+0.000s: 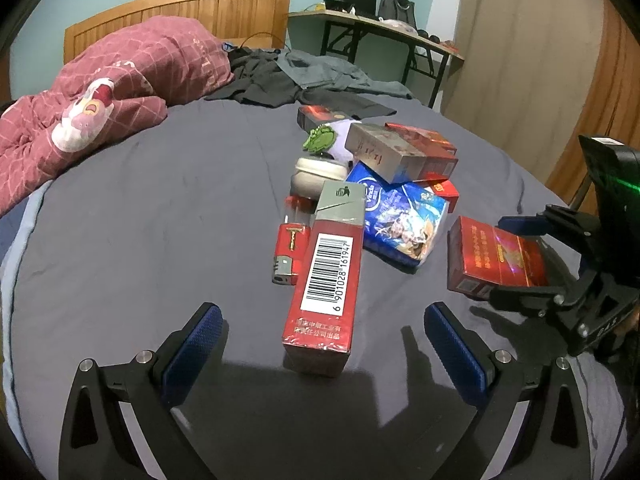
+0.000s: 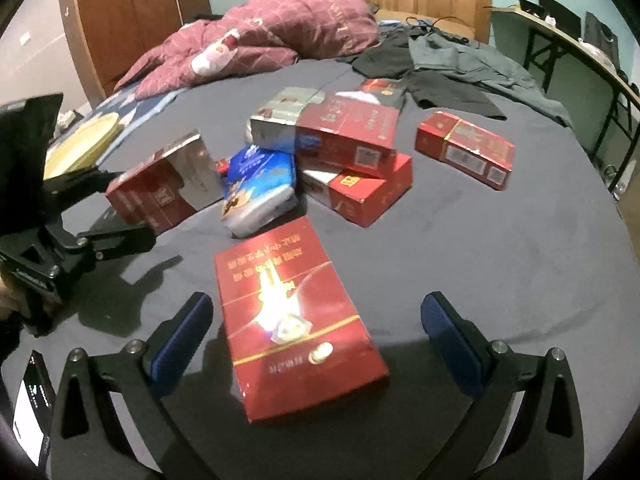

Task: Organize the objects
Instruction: 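Grasp the tall red barcode pack with the left tool while the right tool grasps the red Diamond pack, then carry both red packs over the yellow tray with both tools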

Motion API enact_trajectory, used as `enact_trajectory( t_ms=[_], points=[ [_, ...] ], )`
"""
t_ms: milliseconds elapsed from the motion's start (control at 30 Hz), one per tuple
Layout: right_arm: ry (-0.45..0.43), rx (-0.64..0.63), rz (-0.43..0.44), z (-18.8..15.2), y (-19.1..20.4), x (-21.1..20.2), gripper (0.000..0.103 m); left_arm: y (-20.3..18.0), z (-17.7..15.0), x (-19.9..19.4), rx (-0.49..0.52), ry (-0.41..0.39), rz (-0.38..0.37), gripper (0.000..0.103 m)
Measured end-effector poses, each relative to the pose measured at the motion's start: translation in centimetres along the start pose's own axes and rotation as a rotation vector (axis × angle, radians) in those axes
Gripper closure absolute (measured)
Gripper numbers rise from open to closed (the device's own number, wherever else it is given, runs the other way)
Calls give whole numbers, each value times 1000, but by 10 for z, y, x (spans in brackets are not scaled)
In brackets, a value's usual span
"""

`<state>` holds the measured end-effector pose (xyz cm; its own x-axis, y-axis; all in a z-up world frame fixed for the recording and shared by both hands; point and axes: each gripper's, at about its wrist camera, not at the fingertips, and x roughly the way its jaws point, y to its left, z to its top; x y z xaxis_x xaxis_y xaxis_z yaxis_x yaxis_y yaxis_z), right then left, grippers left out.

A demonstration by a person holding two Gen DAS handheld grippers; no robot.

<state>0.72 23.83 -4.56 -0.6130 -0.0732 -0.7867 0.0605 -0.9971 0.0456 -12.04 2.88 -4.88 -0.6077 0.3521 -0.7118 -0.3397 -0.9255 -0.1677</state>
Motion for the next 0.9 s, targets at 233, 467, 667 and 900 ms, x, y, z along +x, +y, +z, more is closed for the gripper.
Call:
enact_trajectory(
  t_ms=[233, 467, 667, 900],
  points=[
    [17, -30, -44, -5, 3, 1, 44, 9, 2, 10, -52, 40, 5, 81],
    [-37, 15, -131, -5, 5, -15, 44, 1, 3, -8, -10, -30, 76, 81],
    [-39, 206, -210, -6, 5, -42, 44, -16, -12, -42, 18, -67, 206, 81],
    [-68, 273, -230, -15, 44, -59, 44, -20, -41, -82, -98, -86, 332, 81]
  ],
)
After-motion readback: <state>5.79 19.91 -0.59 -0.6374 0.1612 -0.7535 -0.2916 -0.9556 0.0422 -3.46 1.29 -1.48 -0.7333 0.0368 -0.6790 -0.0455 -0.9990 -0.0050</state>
